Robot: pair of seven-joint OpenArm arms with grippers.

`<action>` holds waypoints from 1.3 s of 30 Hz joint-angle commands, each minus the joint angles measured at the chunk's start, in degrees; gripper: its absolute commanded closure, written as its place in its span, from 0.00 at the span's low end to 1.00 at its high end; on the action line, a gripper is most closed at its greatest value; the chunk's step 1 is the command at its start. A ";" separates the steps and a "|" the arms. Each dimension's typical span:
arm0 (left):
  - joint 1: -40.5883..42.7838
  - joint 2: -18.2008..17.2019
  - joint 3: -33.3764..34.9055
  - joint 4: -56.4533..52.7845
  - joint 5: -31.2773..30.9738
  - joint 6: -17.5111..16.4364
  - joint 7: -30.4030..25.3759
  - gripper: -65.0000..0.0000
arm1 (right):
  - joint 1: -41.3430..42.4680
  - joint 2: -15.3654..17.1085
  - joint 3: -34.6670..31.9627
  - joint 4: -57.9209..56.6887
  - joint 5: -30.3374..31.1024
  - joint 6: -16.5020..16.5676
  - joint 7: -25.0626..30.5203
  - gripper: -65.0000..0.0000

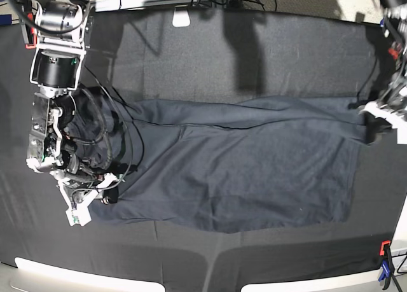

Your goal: Layout the t-shirt on the table in an organized manner, then fold the t-shirt properly

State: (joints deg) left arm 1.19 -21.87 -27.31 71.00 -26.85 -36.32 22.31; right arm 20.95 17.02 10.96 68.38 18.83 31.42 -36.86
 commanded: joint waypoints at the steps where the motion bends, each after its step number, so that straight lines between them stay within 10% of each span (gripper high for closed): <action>1: -1.14 -1.16 -0.24 0.07 0.00 -0.33 -1.60 1.00 | 1.88 0.76 0.22 0.96 0.79 0.07 1.64 1.00; 5: -1.33 -1.20 -0.24 -0.63 4.31 -0.31 -1.36 0.81 | 1.90 0.76 0.22 0.96 0.87 0.07 -0.09 1.00; 9: -1.33 -1.97 -0.39 -0.63 5.73 -0.28 -0.98 0.55 | 2.89 1.22 0.31 0.98 3.85 1.44 -6.51 0.61; 19: -1.05 -10.73 -0.39 -0.50 -11.52 -3.68 14.14 0.55 | 4.61 4.94 1.36 6.25 7.50 4.24 -16.83 0.57; 27: 4.13 -10.43 -0.37 9.07 -13.05 -3.68 19.65 0.55 | 0.50 5.09 7.76 17.97 16.33 4.81 -20.96 0.58; 39: 20.22 -11.56 2.60 32.02 22.16 -3.68 -6.32 0.55 | -15.02 5.05 8.20 36.13 15.52 4.79 -22.56 0.58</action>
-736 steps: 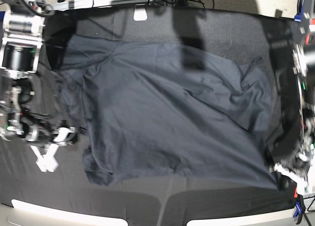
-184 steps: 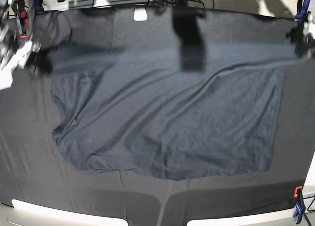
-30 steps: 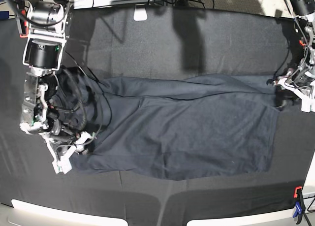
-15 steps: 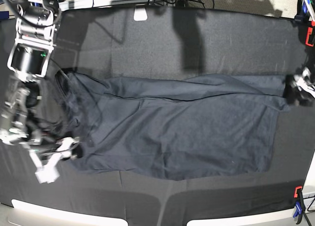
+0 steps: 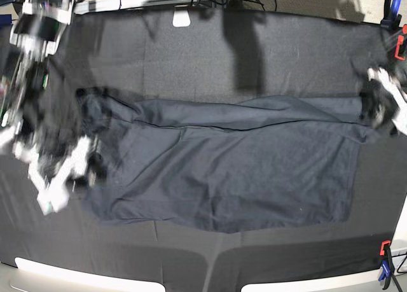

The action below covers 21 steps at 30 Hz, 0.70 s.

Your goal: Layout the t-shirt on the table in an organized manner, then fold the t-shirt properly

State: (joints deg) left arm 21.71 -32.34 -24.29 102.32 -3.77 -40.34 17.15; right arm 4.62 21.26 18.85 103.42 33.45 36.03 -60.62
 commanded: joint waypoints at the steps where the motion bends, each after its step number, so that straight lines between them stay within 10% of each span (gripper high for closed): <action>1: 0.46 -1.84 1.53 0.50 1.38 0.34 -2.36 0.57 | 0.17 0.79 0.33 2.08 0.70 0.17 1.16 0.58; 11: -2.19 -8.07 24.50 -4.33 24.90 8.63 -6.56 0.63 | -4.22 0.79 0.83 5.70 -1.90 0.11 -0.57 0.58; 21: -9.79 -8.04 27.15 -19.58 26.93 9.70 -8.59 0.63 | -4.20 0.81 5.16 5.70 0.04 0.09 -0.55 0.58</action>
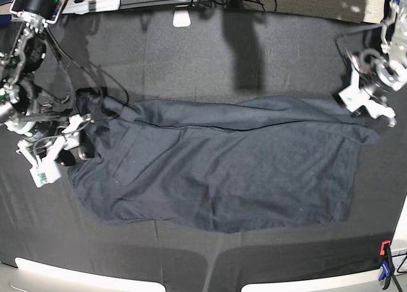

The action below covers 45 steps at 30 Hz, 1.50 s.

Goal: Layout the t-shirt on the table in an organized manner, then fold the t-shirt properly
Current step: 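Grasp the folded edge corners with both grippers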

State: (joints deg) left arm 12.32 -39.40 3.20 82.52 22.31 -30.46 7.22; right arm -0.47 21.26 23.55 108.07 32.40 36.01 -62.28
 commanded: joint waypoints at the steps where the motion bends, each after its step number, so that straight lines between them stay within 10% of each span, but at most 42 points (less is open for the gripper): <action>1: -0.87 -0.96 -0.35 -0.50 0.83 -0.17 0.79 0.63 | 0.90 0.81 0.55 1.05 1.25 0.11 1.07 0.58; 6: -1.03 -1.42 -0.35 -1.57 0.79 -0.17 0.59 0.65 | 0.87 0.83 0.55 1.07 1.25 0.11 0.24 0.58; 14: -1.03 -1.44 -0.35 -1.57 0.76 -0.87 0.83 0.99 | -8.07 4.37 0.44 10.25 1.07 1.11 -0.11 0.62; 20: -1.05 -1.42 -0.35 -1.55 0.61 -0.81 0.81 1.00 | -18.86 8.61 0.13 17.16 0.46 1.09 4.66 0.62; 31: -1.07 -1.40 -0.35 -1.55 0.63 -0.83 0.83 1.00 | -21.27 9.55 -16.52 7.34 -29.49 2.21 21.99 0.62; 36: -1.07 -1.42 -0.37 -1.55 0.63 -0.83 0.83 1.00 | -20.13 9.86 -25.49 0.28 -47.87 -5.53 29.07 0.62; 45: -1.09 -1.42 -0.37 -1.55 0.63 -0.81 0.81 1.00 | -14.38 9.84 -28.87 -7.98 -51.84 -9.75 29.09 0.62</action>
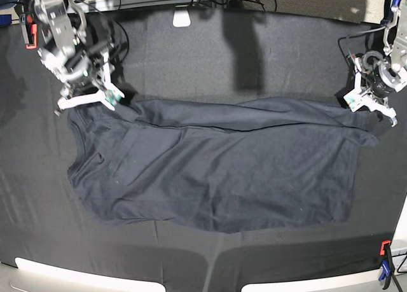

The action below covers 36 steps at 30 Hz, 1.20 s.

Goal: Layout the t-shirt on the table in an organized manner, then fold the t-shirt properly
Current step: 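Grasp the folded edge corners with both grippers, then pull the folded shirt with both grippers toward the arms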

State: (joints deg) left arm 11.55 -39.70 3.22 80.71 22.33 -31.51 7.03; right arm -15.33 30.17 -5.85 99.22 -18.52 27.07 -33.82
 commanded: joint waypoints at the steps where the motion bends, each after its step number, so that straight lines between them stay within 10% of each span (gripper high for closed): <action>1: -0.33 -1.09 -0.39 0.26 0.61 0.24 1.01 1.00 | 1.07 0.92 0.52 0.17 -1.22 -1.81 0.63 0.62; 7: -0.31 -1.11 -0.39 0.26 0.59 0.24 1.01 1.00 | 2.16 0.94 0.52 -3.02 -0.87 -1.84 1.55 0.64; 12: -0.11 -1.14 -0.39 0.26 0.31 0.24 1.07 1.00 | 2.16 0.94 0.52 -3.23 -0.83 -6.84 1.53 1.00; 28: 20.41 -15.61 -0.61 13.75 -3.93 0.20 5.33 1.00 | -22.51 10.62 11.32 13.35 5.73 -8.48 -1.11 1.00; 36: 28.98 -19.91 -0.61 18.08 -3.87 -0.04 5.79 1.00 | -34.10 10.60 20.28 17.40 11.91 -2.45 -1.07 1.00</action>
State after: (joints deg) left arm 40.36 -58.26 3.11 98.43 17.78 -31.57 11.40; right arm -49.50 39.81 13.56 115.63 -5.76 25.52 -34.37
